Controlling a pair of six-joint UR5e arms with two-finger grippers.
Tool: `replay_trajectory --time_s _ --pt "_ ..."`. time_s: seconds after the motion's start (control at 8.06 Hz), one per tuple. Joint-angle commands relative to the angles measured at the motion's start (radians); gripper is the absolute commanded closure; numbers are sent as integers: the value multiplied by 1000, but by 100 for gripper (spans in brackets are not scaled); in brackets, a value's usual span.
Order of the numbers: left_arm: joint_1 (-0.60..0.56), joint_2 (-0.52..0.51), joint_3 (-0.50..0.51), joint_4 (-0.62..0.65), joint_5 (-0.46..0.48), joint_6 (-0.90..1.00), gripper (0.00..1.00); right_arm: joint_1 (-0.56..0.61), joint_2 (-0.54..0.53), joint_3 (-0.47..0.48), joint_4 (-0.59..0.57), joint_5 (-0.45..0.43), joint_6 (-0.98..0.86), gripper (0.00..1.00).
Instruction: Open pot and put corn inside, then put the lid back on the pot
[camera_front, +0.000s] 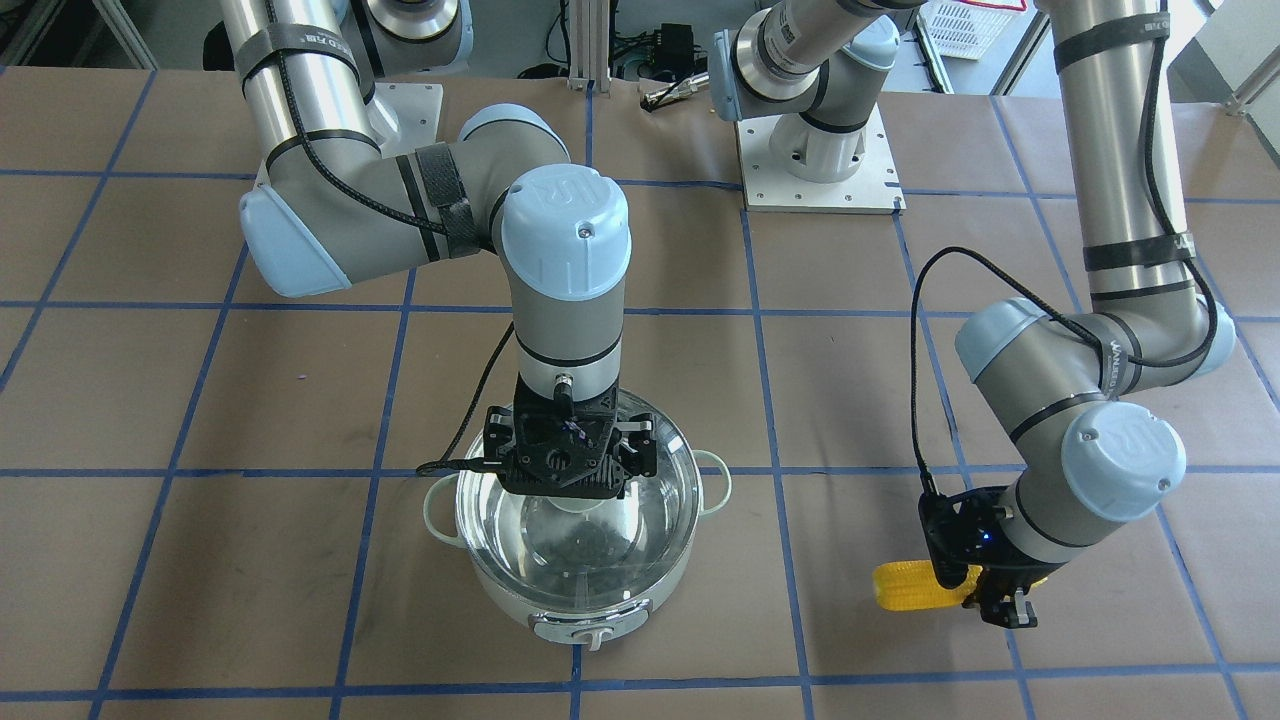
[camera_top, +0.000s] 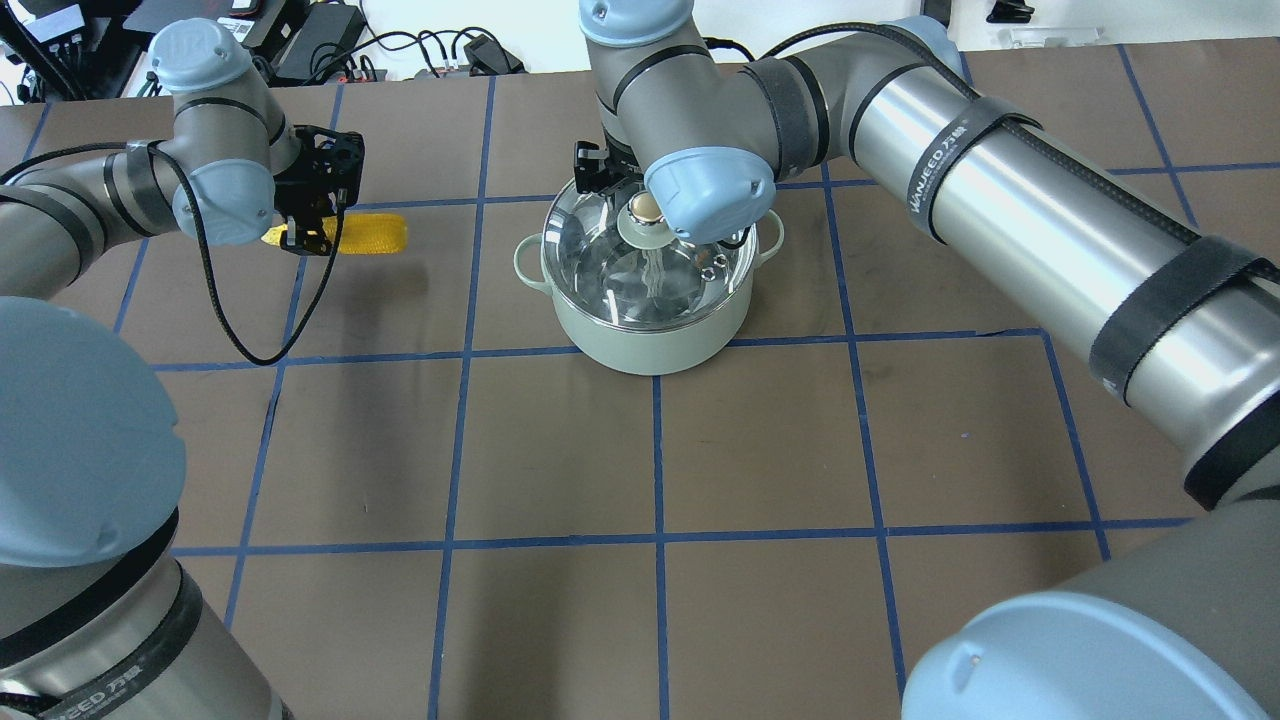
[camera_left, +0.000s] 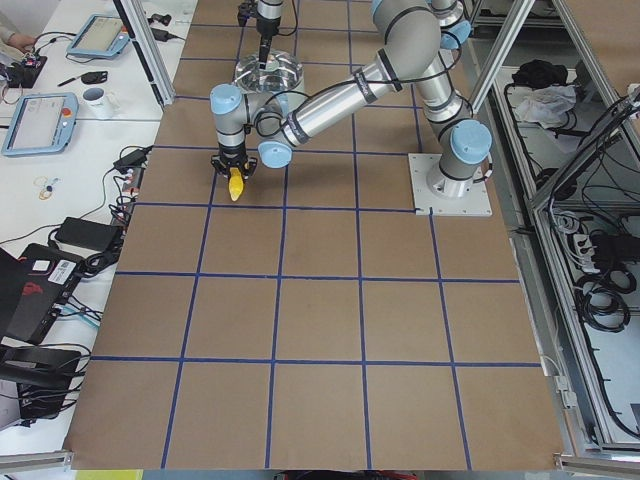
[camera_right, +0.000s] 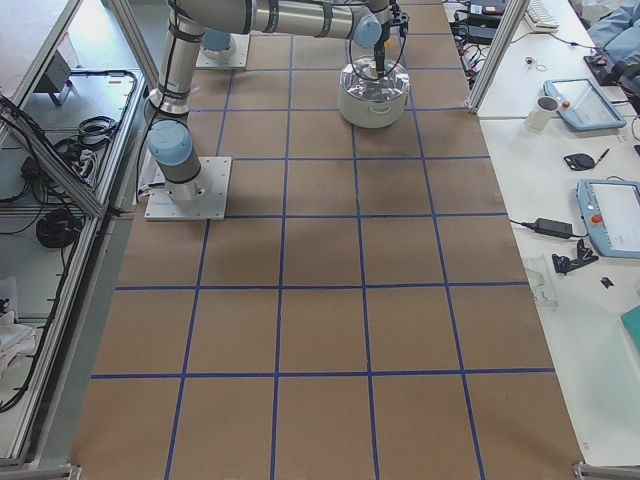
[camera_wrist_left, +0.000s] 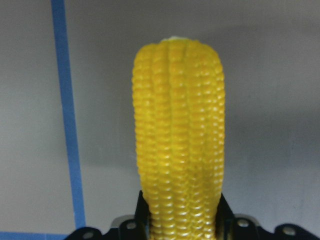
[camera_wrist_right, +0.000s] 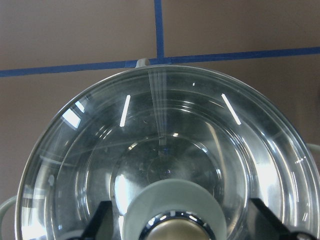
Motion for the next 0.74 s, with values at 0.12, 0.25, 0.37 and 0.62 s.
replay_trajectory --time_s 0.12,0.25,0.37,0.62 --pt "0 152 7 -155 33 -4 100 0 -4 0 2 14 13 57" --pt "0 189 7 -201 33 -4 100 0 -4 0 2 16 13 63" --pt "0 213 7 -218 33 -2 100 0 -4 0 1 17 15 69" --pt "-2 246 7 -264 33 -2 100 0 -7 -2 2 30 15 79"
